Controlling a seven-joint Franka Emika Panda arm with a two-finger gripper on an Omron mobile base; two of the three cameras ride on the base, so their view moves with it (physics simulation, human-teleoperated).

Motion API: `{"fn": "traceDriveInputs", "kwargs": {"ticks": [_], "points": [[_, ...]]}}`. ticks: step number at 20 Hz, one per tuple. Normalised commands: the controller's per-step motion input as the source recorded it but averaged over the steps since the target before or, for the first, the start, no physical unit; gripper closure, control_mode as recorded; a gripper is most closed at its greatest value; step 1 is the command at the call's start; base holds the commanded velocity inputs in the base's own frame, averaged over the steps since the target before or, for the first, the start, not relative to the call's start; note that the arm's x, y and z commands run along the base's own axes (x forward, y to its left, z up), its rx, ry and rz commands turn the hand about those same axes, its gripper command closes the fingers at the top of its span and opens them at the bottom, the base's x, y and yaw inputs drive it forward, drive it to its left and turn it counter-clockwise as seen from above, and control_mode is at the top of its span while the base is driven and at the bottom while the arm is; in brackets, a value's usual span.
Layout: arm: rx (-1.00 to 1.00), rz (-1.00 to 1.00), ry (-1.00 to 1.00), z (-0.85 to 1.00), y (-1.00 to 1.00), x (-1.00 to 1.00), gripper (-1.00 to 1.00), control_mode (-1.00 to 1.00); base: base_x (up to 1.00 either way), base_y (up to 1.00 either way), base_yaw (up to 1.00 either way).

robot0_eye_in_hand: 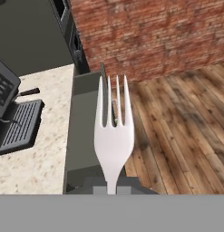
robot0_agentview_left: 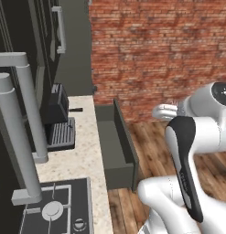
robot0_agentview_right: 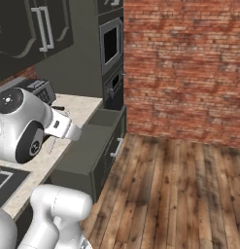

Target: Organize the utensils by type. Pick up the wooden spoons from the counter and place them in the open cabinet. Then pick up the metallic utensils from the counter and place them in the open drawer.

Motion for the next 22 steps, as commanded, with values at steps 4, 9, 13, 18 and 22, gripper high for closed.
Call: {"fn": "traceDriveInputs", "kwargs": {"ticks": [4,9,13,18,22], "points": [[0.0,0.0,0.04,-0.47,0.03,0.45,1.0,-1.0,0.0,0.0,0.0],[0.0,0.02,0.04,-0.52,0.01,0.66,1.0,-1.0,0.0,0.0,0.0],[0.0,0.01,0.1,-0.65,0.11,0.71,1.0,-1.0,0.0,0.0,0.0],[0.0,0.03,0.08,-0.64,0.1,0.71,1.0,-1.0,0.0,0.0,0.0],[0.0,0.05,0.1,-0.52,0.02,0.84,1.0,-1.0,0.0,0.0,0.0]]}}
